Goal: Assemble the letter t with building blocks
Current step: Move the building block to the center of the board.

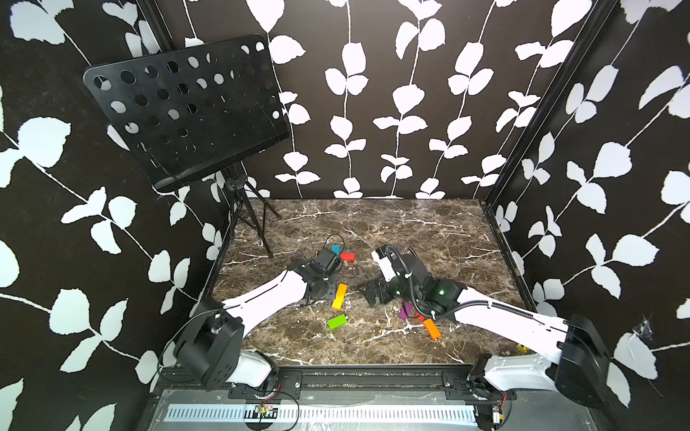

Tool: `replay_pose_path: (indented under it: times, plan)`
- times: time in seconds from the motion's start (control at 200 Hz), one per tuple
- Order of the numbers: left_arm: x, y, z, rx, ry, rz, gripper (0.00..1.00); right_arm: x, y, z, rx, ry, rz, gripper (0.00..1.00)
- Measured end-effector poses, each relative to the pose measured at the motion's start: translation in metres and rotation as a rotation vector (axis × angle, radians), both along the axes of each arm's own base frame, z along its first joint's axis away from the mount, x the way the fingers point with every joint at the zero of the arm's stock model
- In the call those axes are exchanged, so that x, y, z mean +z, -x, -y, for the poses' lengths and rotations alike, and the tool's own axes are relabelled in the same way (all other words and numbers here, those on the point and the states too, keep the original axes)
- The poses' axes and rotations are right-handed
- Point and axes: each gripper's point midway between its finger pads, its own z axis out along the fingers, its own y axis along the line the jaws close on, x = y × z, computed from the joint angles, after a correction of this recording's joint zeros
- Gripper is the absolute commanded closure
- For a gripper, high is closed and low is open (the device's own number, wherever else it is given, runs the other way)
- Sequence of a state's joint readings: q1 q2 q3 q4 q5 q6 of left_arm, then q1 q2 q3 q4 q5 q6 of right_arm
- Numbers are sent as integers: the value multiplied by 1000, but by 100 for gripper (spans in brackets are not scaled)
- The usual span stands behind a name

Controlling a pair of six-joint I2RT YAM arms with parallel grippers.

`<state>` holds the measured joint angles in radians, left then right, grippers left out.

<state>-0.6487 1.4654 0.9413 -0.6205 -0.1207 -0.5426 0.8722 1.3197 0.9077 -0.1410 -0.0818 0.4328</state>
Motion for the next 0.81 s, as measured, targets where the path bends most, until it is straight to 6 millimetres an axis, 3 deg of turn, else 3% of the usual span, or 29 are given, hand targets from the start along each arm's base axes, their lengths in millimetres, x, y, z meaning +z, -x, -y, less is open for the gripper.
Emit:
replay_pose_path:
  times: [0.4, 0.805]
  plan:
    - [-23, -25, 16, -27, -15, -28, 78, -19, -23, 11, -8, -18, -104, 1]
    - [-24, -43, 18, -7, -11, -13, 78, -27, -33, 14, -7, -44, -144, 1]
